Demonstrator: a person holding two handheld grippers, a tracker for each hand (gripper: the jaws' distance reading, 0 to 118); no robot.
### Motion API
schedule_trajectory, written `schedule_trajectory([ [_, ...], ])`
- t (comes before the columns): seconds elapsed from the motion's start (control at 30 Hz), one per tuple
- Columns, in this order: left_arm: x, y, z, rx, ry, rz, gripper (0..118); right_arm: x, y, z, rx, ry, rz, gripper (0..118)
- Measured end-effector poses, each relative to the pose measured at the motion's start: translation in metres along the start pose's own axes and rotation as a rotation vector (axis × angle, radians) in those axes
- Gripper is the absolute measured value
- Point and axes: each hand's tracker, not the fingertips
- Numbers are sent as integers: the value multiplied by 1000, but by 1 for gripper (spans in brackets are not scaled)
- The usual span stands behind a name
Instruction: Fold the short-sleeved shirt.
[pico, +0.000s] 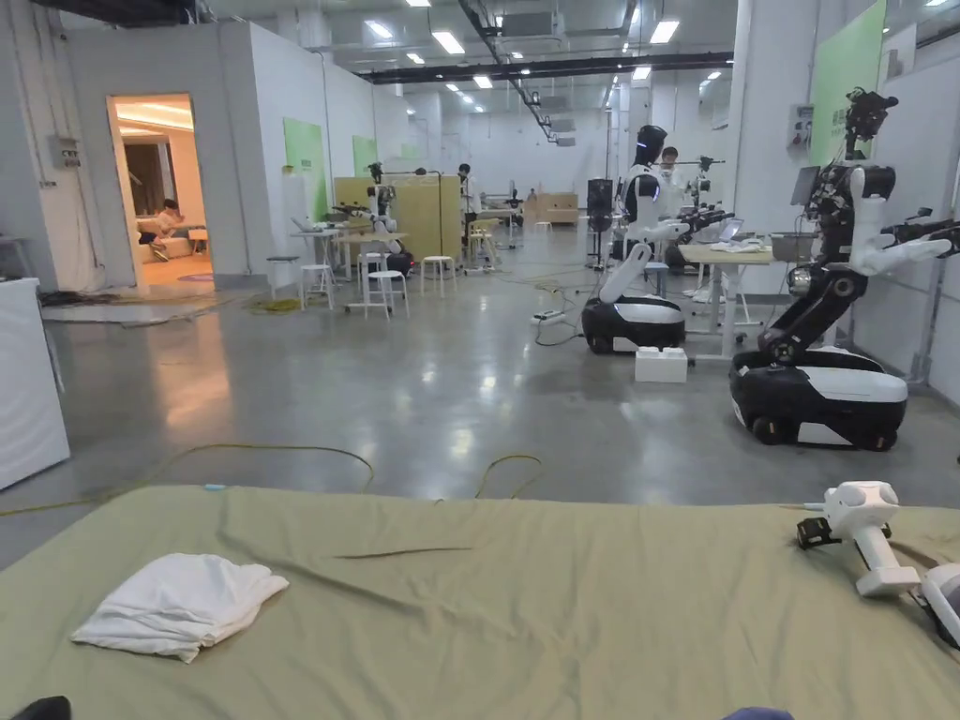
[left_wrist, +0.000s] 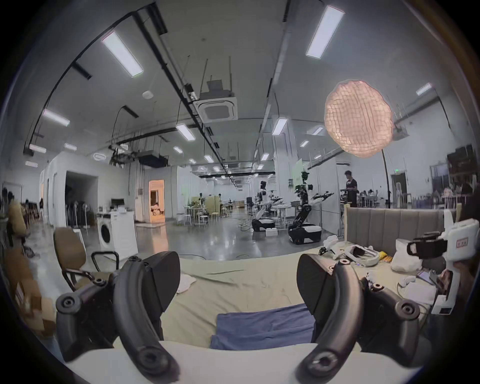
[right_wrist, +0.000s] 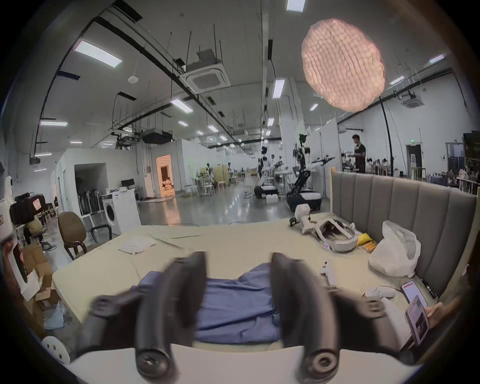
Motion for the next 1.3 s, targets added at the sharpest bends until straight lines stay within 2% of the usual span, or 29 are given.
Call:
schedule_trajectory([
  [0.03, 3, 4, 2, -1, 6, -18, 92, -4, 3, 1, 0, -12, 7, 4],
  [0.07, 5, 7, 4, 1, 6, -15, 82, -8, 4, 2, 20, -27, 32, 3],
  [0.1, 8, 10, 6, 4, -3, 1, 50, -9, 5, 4, 45, -29, 63, 1],
  [0.13, 8, 10, 8, 12, -25, 22, 14, -15, 11, 5, 42, -14, 74, 0],
  [0.17, 9, 9, 9, 11, -30, 35, 0, -18, 13, 6, 36, -14, 84, 0],
  [0.23, 14, 6, 9, 3, 5, 34, 0, -21, 14, 8, 45, -6, 97, 0],
  [0.3, 9, 6, 11, -14, -30, 32, 0, -24, 18, 11, 56, 4, 91, 0],
  [0.6, 0, 1, 10, -48, -12, 86, 0, -37, 28, 17, 85, 12, 130, 0],
  [0.73, -3, -3, 6, -71, -24, 98, 0, -40, 28, 16, 88, 30, 123, 0],
  [0.9, -16, -38, -20, -238, -62, 155, 1, -39, 15, 6, 44, 37, 107, 0],
  [0.97, -25, -71, -38, -395, -82, 209, 12, -32, 2, 2, -19, 56, 70, 0],
  [1.07, -41, -133, -60, -557, -102, 317, 74, -23, -17, -1, -104, 34, 24, 0],
  [1.1, -47, -154, -68, -600, -85, 359, 78, -19, -22, -2, -132, 33, 1, 0],
  [1.2, -64, -221, -101, -711, 2, 478, 78, -8, -37, -5, -208, 15, -65, 0],
  [1.3, -79, -276, -138, -856, 54, 506, 77, 2, -47, -6, -267, -11, -98, 0],
])
